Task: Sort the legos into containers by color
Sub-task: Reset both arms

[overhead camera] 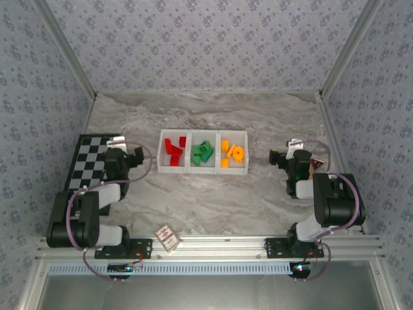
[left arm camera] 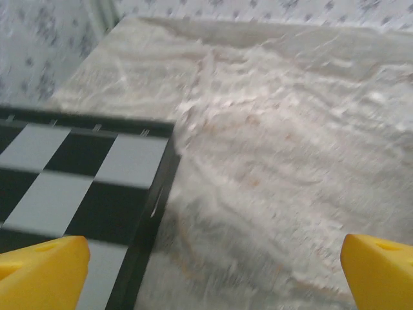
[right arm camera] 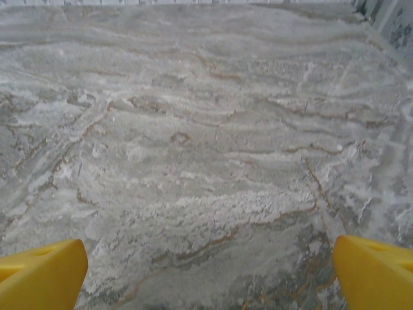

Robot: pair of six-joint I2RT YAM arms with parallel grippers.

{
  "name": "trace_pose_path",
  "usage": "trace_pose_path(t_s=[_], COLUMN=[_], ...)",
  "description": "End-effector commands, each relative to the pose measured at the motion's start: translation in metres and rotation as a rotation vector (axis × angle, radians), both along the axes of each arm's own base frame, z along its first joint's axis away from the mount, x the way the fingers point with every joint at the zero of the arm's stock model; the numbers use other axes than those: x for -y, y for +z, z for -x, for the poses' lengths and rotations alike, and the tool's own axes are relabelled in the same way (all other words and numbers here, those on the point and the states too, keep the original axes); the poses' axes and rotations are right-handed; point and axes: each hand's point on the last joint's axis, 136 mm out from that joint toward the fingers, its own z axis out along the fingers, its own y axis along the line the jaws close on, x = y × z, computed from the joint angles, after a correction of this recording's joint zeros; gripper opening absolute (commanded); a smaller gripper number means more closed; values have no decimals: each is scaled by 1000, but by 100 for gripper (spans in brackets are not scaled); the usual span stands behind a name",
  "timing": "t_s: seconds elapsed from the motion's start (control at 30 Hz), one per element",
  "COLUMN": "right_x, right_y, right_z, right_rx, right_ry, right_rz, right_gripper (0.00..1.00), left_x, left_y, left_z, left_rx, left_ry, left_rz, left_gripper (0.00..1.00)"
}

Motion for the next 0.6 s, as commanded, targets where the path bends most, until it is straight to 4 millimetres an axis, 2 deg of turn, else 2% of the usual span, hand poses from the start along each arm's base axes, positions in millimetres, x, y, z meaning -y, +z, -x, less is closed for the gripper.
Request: trace_pose_path(t_s=[0.0,0.07,0.1,0.17,0.2,0.27,0.57], right_x=[7,8,7,7,5,6,6], right_y=[15,14,14,15,11,12,11], right_z=[-9,-10,-11,-12,-12,-12,-13], right_rx=[52,38,38,34,18,18,16], right_ry=[-53,-65,-65,-71,-57,-55,-54], right_rz=[18,31,35,45,36,28,28], right_gripper=[100,100,100,100,100,100,100], left_x=[5,3,5,5,5,2,8], left_y=[-3,-15,-13,-18,-15,-16,-16], left_z=[-14,-15,-22,-21,-24,-19,-21], left_rx=[143,-27,21,-54,-3,-28,-25], left_ry=[-59,-63,-76,-76,-76,-58,-89], left_rz=[-38,1,-6,4,-3,1,-13], left_gripper=[100,100,100,100,100,100,100])
